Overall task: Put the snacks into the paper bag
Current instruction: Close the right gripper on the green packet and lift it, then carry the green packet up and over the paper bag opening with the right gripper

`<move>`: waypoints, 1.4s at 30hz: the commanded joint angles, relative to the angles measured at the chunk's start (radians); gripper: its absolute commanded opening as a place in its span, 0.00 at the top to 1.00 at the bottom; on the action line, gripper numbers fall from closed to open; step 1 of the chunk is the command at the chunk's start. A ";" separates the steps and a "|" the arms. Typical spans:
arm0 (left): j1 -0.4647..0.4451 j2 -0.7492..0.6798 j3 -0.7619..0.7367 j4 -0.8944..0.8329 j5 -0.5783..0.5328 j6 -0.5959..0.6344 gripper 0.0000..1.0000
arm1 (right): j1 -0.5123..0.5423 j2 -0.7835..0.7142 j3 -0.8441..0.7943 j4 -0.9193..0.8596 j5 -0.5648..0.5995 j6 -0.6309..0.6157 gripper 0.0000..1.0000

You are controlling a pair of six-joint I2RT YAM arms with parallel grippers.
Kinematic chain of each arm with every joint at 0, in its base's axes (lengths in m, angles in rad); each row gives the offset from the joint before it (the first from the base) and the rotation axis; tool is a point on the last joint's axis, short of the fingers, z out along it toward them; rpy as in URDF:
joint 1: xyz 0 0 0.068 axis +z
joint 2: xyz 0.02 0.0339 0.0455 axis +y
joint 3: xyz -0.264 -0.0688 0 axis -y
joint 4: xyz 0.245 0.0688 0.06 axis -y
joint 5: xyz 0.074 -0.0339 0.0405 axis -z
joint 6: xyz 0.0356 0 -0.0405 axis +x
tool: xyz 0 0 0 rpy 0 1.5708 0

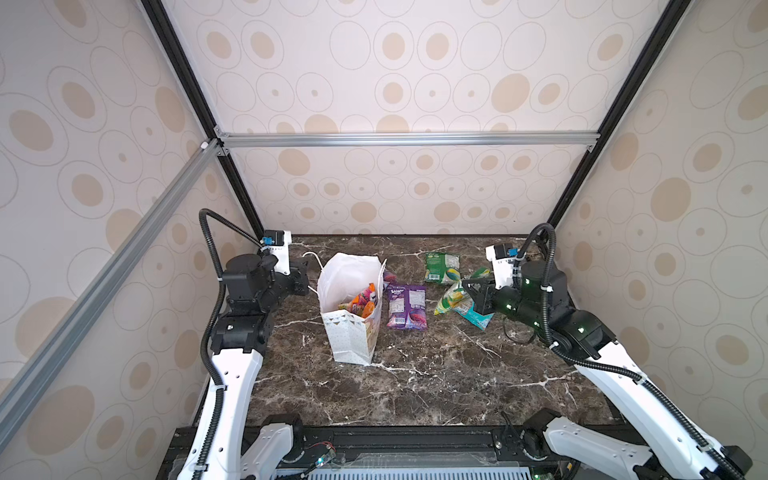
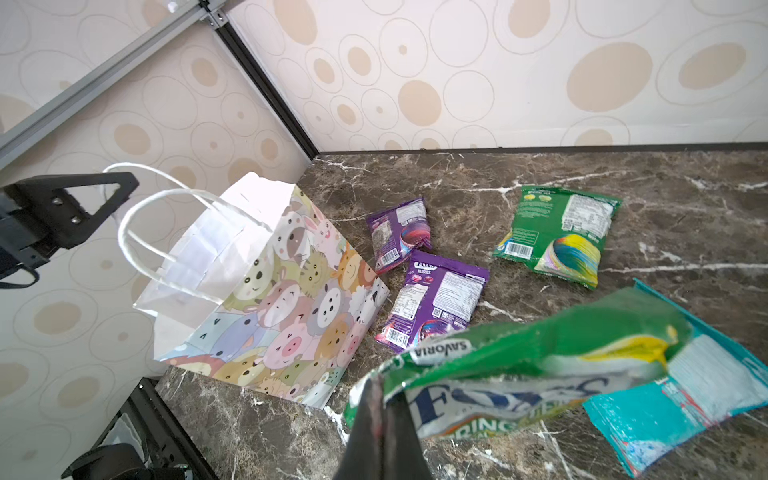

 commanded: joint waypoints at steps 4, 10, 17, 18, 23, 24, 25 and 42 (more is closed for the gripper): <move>0.008 -0.012 0.005 0.022 0.017 -0.018 1.00 | 0.040 0.033 0.110 0.015 0.018 -0.067 1.00; 0.008 -0.011 0.002 0.027 0.048 -0.022 1.00 | 0.066 0.093 0.213 -0.002 0.011 -0.098 1.00; 0.008 -0.012 0.000 0.026 0.052 -0.023 1.00 | 0.101 0.174 0.342 -0.051 0.023 -0.157 1.00; 0.008 -0.012 0.001 0.027 0.052 -0.023 1.00 | 0.106 0.182 0.354 -0.054 0.023 -0.160 1.00; 0.008 -0.015 -0.003 0.031 0.061 -0.029 1.00 | 0.113 0.222 0.412 -0.066 0.034 -0.183 1.00; 0.007 -0.015 -0.004 0.033 0.066 -0.029 1.00 | 0.113 0.229 0.423 -0.067 0.033 -0.188 1.00; 0.007 -0.014 -0.004 0.035 0.071 -0.032 1.00 | 0.114 0.239 0.438 -0.070 0.035 -0.193 1.00; 0.009 -0.011 0.000 0.035 0.077 -0.034 1.00 | 0.114 0.471 0.734 -0.131 0.102 -0.257 1.00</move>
